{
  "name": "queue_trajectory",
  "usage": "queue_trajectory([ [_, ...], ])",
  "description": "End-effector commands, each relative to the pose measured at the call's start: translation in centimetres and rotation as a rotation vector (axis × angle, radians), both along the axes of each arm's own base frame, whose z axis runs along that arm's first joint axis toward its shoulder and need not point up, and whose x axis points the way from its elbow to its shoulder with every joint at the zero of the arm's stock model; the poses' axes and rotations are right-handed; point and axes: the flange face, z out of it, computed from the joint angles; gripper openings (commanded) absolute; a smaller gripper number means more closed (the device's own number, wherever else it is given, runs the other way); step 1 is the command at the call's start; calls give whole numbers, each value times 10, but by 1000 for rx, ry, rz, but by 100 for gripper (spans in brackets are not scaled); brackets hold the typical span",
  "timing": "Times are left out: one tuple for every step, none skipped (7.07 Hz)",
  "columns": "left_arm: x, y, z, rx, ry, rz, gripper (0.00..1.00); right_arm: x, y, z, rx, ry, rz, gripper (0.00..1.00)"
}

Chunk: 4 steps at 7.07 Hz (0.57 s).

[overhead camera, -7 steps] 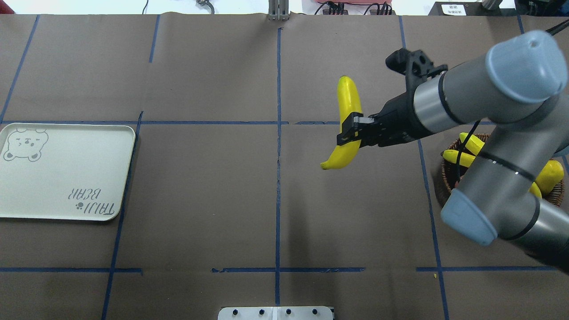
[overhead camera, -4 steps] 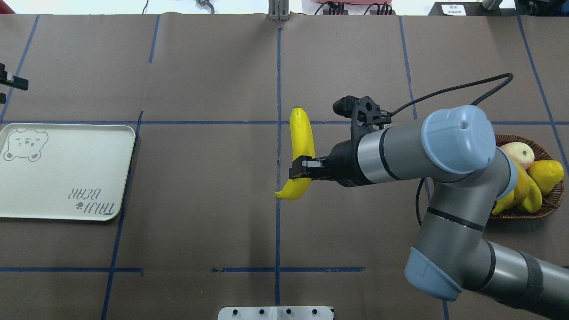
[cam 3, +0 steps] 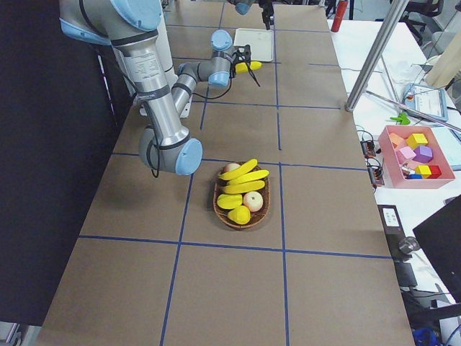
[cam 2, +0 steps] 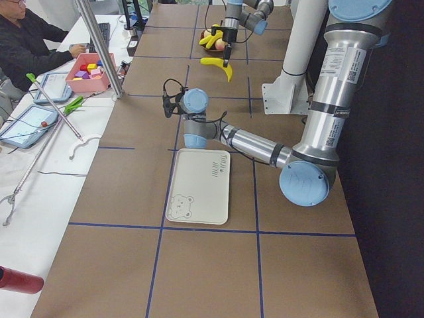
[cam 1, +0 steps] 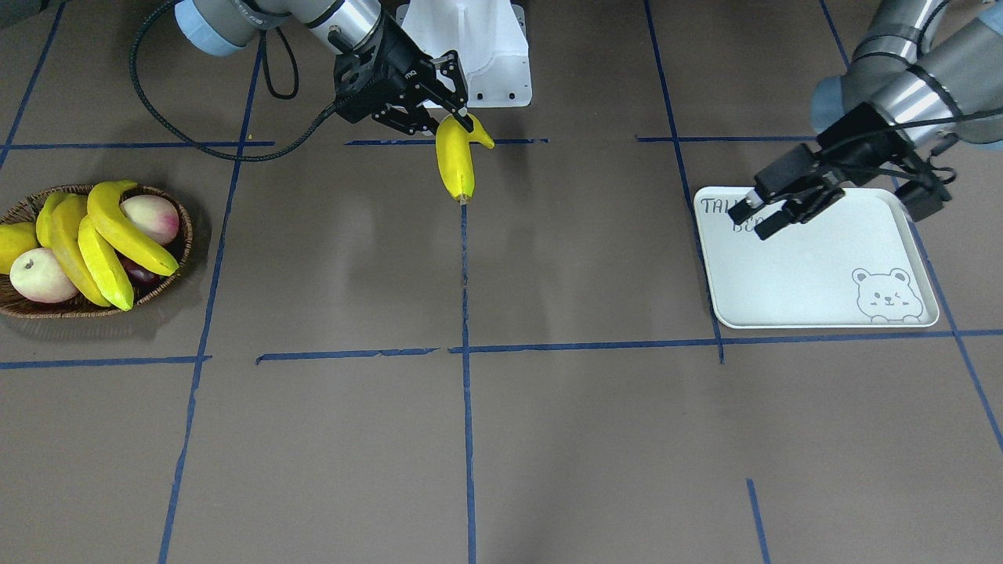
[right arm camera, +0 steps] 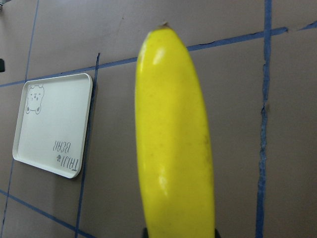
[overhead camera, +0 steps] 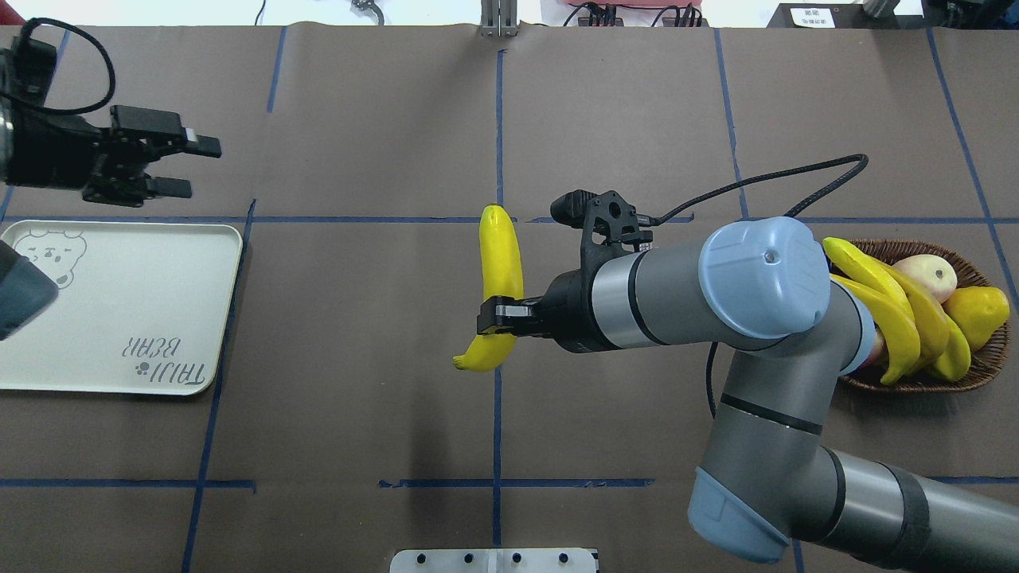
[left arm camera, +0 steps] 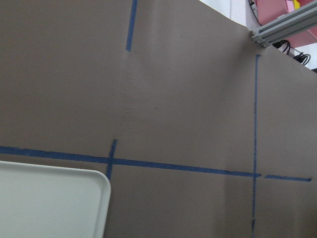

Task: Transfer all bananas from basket to plate

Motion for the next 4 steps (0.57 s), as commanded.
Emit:
queue_trajectory([
  [108,38,-98,-118,227,98,100,-6,8,-16,-25,-34,-14,2],
  [131,46,-122,-102,255,118,99,-8,10,-16,-36,-34,-17,2],
  [145,54,-131,-96,265,138,99,-10,12,-16,-37,-32,-21,2],
  [148,56,-136,-90,270,143,99,-10,13,-16,-36,-34,-23,2],
])
